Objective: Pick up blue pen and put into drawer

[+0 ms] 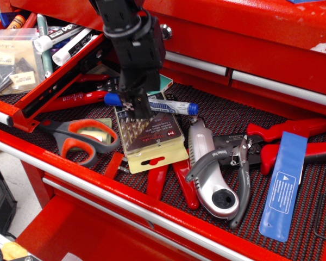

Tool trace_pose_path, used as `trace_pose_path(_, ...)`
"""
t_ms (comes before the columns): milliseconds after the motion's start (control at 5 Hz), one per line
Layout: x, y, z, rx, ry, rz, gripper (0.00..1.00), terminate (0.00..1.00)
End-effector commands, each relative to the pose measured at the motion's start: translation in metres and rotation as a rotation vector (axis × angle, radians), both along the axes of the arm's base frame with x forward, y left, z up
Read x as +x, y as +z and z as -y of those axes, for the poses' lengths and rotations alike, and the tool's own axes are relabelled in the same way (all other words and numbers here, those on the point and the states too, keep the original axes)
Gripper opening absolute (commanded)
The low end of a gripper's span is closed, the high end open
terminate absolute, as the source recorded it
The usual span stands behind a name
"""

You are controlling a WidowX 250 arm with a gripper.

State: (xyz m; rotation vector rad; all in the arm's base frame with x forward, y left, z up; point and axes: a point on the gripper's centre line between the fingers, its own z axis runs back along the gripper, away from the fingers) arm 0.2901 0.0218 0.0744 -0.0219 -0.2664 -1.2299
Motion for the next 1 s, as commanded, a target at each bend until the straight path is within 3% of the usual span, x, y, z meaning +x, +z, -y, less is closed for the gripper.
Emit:
trace_pose_path(0,0.023,-0.01,0.013,-0.011,-0.05,0.112,1.0,0.0)
trace_pose_path(200,0.025,-0.017,0.014,-0.035,-0.043,0.118,1.0,0.0)
trace_pose_path(400,0.022,-0.02,0.017,-0.058,-0.01,0.103,0.0,0.0)
trace_pose_path(800,0.008,-0.01,0.022,-0.064,0.043,0.04,0.0,0.0)
